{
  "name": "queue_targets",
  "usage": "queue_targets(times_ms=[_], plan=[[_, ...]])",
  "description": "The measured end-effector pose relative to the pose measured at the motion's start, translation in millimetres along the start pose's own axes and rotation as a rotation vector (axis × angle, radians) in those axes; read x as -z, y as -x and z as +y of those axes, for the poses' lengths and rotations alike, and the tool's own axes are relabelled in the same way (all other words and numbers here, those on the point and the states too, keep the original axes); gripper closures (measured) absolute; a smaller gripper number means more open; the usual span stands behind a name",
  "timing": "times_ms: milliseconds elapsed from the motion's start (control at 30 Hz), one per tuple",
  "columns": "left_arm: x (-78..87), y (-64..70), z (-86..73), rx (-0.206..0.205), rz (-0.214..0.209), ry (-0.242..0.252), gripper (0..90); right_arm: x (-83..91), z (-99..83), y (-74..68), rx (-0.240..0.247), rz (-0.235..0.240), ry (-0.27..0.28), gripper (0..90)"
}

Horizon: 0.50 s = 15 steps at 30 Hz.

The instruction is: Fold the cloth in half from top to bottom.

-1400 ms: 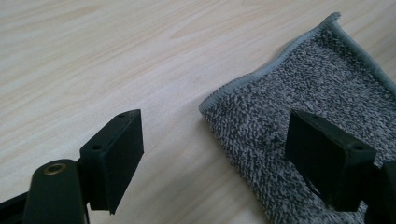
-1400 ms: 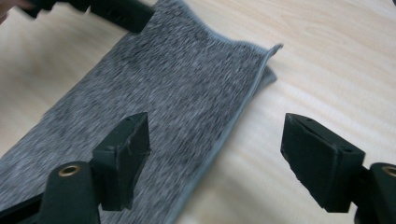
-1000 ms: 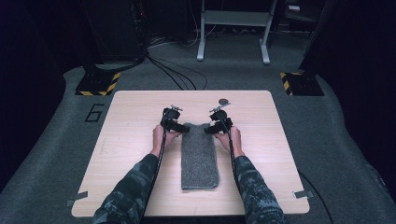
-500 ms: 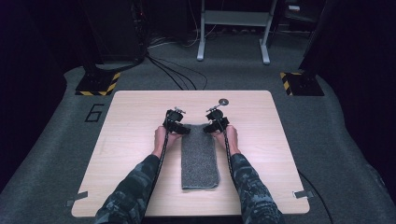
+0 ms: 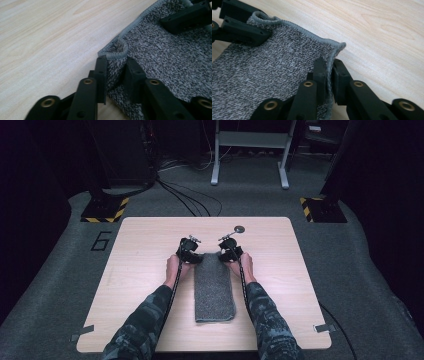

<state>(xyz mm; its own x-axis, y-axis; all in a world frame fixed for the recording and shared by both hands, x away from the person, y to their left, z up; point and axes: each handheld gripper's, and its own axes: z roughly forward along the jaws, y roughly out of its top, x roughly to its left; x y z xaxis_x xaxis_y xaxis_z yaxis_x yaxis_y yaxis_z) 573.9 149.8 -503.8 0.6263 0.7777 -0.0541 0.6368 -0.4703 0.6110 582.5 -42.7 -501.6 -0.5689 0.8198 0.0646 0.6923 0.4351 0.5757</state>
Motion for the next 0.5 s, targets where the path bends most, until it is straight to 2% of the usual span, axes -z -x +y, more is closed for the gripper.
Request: queue_targets(times_ms=[67,133,267,367,400,433,467,500], plan=[[0.1,0.3,-0.1,-0.001,-0.009,-0.004,82.4,-0.1,0.5,-2.1,0.006,-0.013,-0.004,85.5],[-0.7,1.9,0.3,0.015,-0.011,0.002,84.2,-0.1,0.1,-2.8,0.007,-0.017,0.001,85.7],[-0.4,3.0,1.3,0.005,-0.005,-0.010,85.3,0.2,-3.4,-3.6,-0.006,-0.019,0.026,86.0],[0.4,2.2,1.4,0.007,-0.005,-0.009,85.5,0.6,-2.9,-5.0,0.006,-0.032,0.023,86.1],[0.3,2.7,1.2,0.017,-0.001,0.002,85.5,1.9,-2.8,-6.0,0.005,-0.029,0.027,86.2],[2.0,1.1,1.4,0.009,-0.005,-0.001,85.5,1.9,-2.8,-6.0,0.005,-0.029,0.027,86.2],[4.0,0.8,1.5,0.025,-0.005,0.024,85.6,5.0,-2.9,-6.4,0.021,-0.037,0.051,86.2],[4.0,0.8,1.5,0.025,-0.005,0.024,85.5,7.1,-2.7,-6.8,0.022,-0.039,0.063,86.3]])
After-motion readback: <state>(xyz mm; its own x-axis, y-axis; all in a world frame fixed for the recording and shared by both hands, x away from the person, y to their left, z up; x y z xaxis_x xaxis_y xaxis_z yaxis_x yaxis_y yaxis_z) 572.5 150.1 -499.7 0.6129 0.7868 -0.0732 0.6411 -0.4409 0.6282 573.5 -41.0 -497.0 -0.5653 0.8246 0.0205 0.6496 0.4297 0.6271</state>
